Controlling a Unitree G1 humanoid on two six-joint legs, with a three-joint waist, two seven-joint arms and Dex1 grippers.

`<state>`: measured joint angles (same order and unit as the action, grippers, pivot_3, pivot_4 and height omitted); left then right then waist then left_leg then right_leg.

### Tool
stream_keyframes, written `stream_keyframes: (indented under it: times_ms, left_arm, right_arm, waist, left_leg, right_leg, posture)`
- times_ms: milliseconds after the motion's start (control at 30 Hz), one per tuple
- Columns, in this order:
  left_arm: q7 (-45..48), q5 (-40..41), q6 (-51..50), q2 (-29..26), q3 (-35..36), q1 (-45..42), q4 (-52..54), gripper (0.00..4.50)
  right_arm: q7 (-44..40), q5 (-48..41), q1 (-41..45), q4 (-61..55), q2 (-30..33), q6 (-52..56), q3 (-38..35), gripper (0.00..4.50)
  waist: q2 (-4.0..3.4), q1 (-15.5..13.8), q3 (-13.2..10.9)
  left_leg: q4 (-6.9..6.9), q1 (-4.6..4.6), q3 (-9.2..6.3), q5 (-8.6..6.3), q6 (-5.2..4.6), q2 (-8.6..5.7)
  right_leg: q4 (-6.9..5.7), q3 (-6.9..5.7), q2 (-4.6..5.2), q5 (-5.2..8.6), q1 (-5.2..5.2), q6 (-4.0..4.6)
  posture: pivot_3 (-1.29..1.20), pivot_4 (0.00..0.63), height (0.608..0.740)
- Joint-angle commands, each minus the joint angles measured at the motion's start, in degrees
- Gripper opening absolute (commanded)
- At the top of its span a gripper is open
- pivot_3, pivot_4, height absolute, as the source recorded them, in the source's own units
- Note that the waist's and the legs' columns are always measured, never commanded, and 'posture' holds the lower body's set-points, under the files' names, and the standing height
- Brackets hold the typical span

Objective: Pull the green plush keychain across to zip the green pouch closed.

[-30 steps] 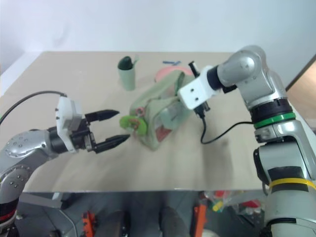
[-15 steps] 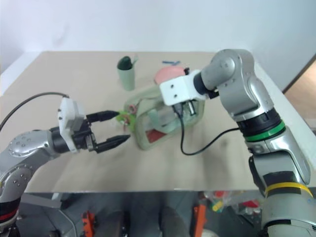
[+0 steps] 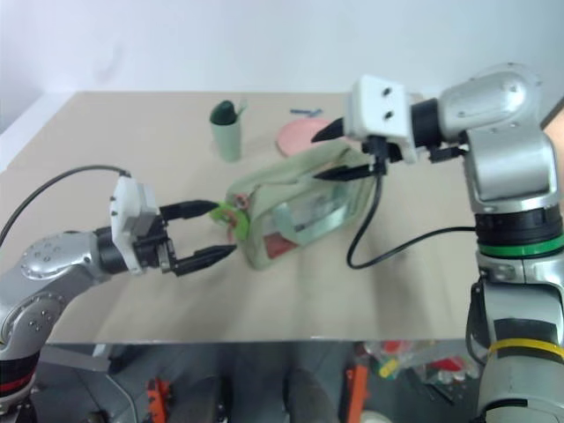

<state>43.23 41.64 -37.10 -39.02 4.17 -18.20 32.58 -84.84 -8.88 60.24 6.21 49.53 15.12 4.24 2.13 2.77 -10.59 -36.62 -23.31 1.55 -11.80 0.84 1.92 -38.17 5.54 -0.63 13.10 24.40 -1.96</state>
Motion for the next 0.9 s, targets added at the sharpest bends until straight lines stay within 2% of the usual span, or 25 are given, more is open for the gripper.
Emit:
stream_keyframes:
  times_ms: [33, 100, 133, 267, 633, 833, 900]
  left_arm:
    - [0.71, -0.06, 1.30, 0.32, -0.25, -1.26, 0.48, 4.50]
    - [0.84, -0.20, 1.41, 0.58, -0.63, -1.53, 0.36, 4.50]
    - [0.93, -0.33, 1.50, 0.63, -0.76, -1.73, 0.23, 4.50]
    - [1.10, -0.38, 1.71, 0.46, -0.70, -1.70, 0.19, 4.50]
    - [0.06, 0.26, 0.94, -0.09, 0.00, -0.81, 1.55, 4.50]
    - [-0.72, 0.58, 0.47, -0.31, 0.06, -0.61, 2.09, 4.50]
    - [-0.83, 0.54, 0.40, -0.30, -0.04, -0.68, 2.08, 4.50]
  right_arm:
    - [-0.26, -2.39, -1.69, 7.18, 1.48, -1.85, -3.34, 2.68]
    - [-1.27, -4.13, -2.39, 11.68, 1.36, -0.26, -3.87, 2.68]
    - [-0.97, -4.37, -2.64, 14.27, 0.97, -1.40, -4.24, 3.23]
    - [-0.25, -7.02, -2.02, 18.23, -0.67, 0.13, -5.35, 4.48]
    - [2.04, -1.85, 0.20, 34.09, -3.24, -16.44, -3.64, 4.48]
    - [3.38, -0.11, 1.84, 40.08, -3.13, -19.41, -3.93, 4.48]
    - [3.37, 0.12, 1.92, 40.85, -3.25, -19.57, -3.91, 3.95]
  waist:
    - [0.01, 0.04, 0.01]
    - [0.01, 0.07, 0.00]
    - [0.01, 0.07, 0.00]
    - [-0.01, 0.23, 0.00]
    - [0.00, 0.11, 0.00]
    - [-0.01, 0.12, 0.00]
    - [-0.01, 0.12, 0.00]
  left_leg:
    - [-0.01, 0.00, 0.00, 0.00, 0.00, 0.00]
    - [-0.01, 0.03, 0.06, 0.00, 0.00, -0.01]
    - [-0.02, 0.03, 0.07, 0.00, 0.00, -0.03]
    - [0.00, 0.03, 0.04, 0.00, 0.00, -0.01]
    - [0.00, -0.01, 0.04, 0.00, 0.00, -0.06]
    - [0.00, 0.00, 0.04, 0.00, -0.01, -0.06]
    - [0.00, 0.00, 0.04, 0.00, -0.01, -0.06]
  right_leg:
    - [0.01, 0.00, 0.00, 0.00, -0.01, 0.00]
    - [0.02, 0.08, 0.00, 0.00, -0.02, 0.00]
    - [0.02, 0.11, 0.01, -0.01, -0.02, -0.01]
    - [0.00, 0.11, -0.03, -0.06, 0.00, -0.06]
    - [0.02, 0.15, 0.00, -0.05, -0.01, -0.15]
    - [0.02, 0.15, 0.00, -0.06, -0.02, -0.15]
    - [0.02, 0.16, 0.00, -0.06, -0.02, -0.15]
  posture:
    - [0.00, 0.150, 0.740]
    - [0.00, 0.150, 0.740]
    - [0.00, 0.150, 0.740]
    - [0.00, 0.150, 0.740]
    - [0.00, 0.150, 0.740]
    - [0.00, 0.150, 0.740]
    - [0.00, 0.150, 0.740]
